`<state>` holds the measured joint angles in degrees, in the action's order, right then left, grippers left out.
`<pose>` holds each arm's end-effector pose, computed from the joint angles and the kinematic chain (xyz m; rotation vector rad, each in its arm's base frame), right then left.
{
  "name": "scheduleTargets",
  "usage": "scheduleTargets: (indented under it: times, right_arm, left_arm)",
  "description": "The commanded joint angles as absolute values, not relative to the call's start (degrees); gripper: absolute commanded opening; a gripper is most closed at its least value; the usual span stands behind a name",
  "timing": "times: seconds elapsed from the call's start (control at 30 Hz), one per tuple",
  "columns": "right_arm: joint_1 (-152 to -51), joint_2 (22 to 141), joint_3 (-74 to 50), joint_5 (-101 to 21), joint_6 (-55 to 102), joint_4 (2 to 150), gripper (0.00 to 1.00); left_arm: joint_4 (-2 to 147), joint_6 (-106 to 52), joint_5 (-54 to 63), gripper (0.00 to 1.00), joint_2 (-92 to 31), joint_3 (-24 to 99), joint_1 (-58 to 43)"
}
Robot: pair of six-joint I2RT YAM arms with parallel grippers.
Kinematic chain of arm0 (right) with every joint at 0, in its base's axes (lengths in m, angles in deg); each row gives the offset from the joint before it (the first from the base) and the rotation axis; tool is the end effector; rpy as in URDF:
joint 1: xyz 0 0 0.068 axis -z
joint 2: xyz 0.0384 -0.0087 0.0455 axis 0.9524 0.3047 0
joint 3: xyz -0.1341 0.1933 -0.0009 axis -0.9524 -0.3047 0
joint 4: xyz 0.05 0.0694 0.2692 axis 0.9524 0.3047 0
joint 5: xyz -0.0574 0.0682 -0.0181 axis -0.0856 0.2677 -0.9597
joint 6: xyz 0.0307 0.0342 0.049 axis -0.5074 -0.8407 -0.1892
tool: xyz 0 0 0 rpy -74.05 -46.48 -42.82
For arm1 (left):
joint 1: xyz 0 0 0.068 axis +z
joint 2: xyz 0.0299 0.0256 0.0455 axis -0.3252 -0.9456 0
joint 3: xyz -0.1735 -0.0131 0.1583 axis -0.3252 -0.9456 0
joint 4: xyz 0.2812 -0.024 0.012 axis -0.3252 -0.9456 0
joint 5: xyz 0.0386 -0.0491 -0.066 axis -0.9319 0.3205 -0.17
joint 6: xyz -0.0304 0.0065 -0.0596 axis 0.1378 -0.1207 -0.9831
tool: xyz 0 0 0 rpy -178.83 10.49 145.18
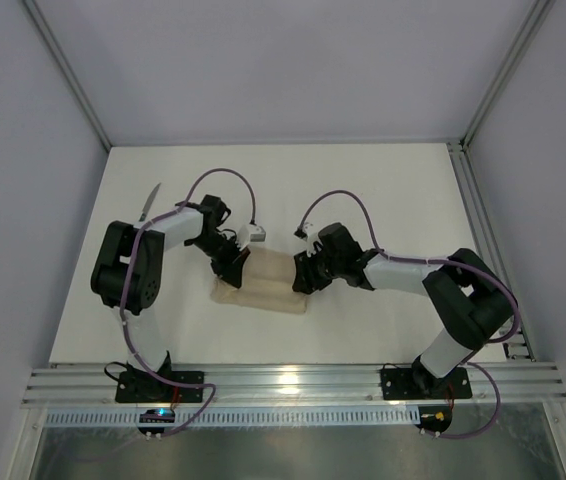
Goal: Fold the napkin into a case and place the utensils inside
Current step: Fold the lower triangle-folded napkin at the center of the board.
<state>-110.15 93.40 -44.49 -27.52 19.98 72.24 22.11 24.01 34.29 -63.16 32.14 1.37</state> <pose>0.2541 0.2212 0.0824 -0.7606 2.3538 0.8022 0.3059 -0.1320 0.0808 1.3682 2.4923 -0.9641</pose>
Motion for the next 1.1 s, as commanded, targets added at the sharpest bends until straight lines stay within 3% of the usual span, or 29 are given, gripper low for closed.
scheduleTargets:
  times: [0.0,0.03,0.07,0.13,0.17,0.3,0.63,0.73,0.9,1.07]
  right_arm:
    - [-110.8,93.8,-44.9,-28.2,21.5,71.3,0.45]
    - [-110.8,94.0,-45.3,-29.1,21.5,71.6,0.38]
    - [-110.8,94.2,-45.3,-29.6,21.6,71.9,0.25]
    - [-110.8,94.4,-45.8,-30.3,21.7,72.4,0.17]
    - [-110.8,94.3,-45.9,-30.4,21.8,72.5,0.15]
    - [-110.8,94.0,-46.5,-30.6,22.3,72.3,0.10]
    - [-110.8,93.5,-46.4,-29.8,23.9,72.3,0.09]
    - [-110.8,93.5,-46.2,-29.2,24.0,72.3,0.10]
    - [-110.8,92.9,-46.1,-28.7,24.4,72.4,0.12]
    - [-110.8,92.3,-46.0,-26.3,25.8,72.5,0.12]
  left_arm:
    - [24.4,22.9,33.2,0.14,-63.5,33.3,1.1]
    - [24.7,22.5,32.9,0.16,-63.5,33.3,1.2]
    - [25.1,21.9,32.1,0.22,-63.5,33.3,1.2]
    - [26.0,20.3,31.5,0.29,-62.8,33.4,1.2]
    - [26.3,19.8,31.1,0.36,-62.2,33.5,1.2]
    - [28.0,18.1,30.1,0.43,-57.7,32.0,1.7]
    - [25.5,21.5,29.5,0.45,-53.9,29.3,7.2]
    - [25.2,22.7,29.5,0.40,-53.3,27.9,7.6]
    - [26.0,23.4,28.4,0.12,-53.5,25.8,7.8]
    - [28.0,24.1,29.5,0.05,-53.1,24.9,9.6]
